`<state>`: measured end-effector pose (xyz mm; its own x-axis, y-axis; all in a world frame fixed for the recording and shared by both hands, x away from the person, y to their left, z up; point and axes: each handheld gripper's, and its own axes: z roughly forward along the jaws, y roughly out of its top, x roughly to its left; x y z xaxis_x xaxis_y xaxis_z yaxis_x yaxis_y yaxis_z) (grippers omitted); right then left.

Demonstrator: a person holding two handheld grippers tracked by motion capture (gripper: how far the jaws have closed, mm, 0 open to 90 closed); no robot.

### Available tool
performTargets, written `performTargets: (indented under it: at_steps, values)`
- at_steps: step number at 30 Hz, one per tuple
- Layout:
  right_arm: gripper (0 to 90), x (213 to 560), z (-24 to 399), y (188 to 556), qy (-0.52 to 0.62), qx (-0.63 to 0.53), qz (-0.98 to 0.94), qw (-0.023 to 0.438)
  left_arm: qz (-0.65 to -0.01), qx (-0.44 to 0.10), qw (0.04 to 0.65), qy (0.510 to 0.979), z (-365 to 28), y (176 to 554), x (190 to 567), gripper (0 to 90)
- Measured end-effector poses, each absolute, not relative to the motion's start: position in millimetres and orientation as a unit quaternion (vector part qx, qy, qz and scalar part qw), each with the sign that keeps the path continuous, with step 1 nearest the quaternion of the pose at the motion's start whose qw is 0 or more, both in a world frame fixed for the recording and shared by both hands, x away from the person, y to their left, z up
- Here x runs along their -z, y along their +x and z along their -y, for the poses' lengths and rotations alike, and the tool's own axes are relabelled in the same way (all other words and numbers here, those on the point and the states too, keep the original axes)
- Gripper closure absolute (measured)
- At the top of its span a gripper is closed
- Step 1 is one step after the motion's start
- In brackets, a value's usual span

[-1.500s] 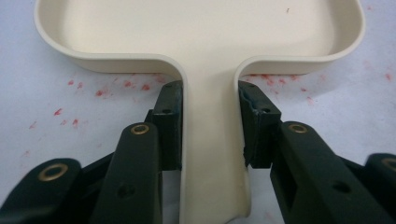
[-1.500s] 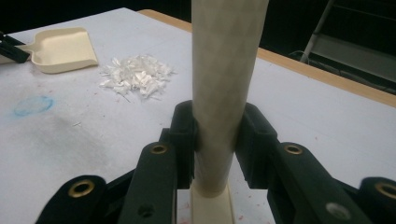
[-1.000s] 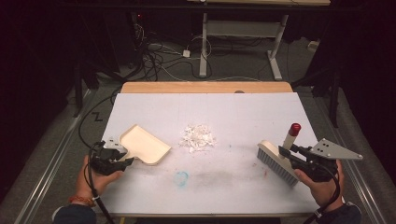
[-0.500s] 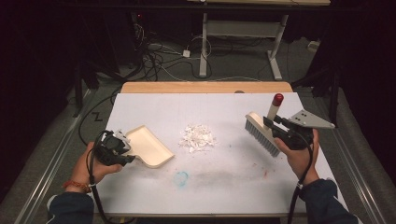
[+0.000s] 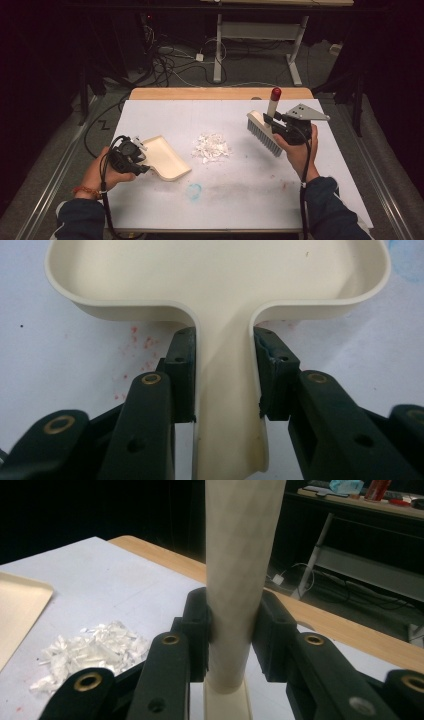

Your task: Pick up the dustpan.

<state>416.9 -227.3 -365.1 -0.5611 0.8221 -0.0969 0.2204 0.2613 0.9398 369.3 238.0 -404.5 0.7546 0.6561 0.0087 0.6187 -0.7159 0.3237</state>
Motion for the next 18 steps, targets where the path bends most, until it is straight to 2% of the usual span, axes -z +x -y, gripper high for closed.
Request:
performTargets:
  at_steps: [18]
  values:
    - [71.2,370.0,211.7,447.2,0.363,-0.491,-0.732,0.303,-0.334,-0.053,0.129,0.932,-230.8,374.7,407.3,63.5]
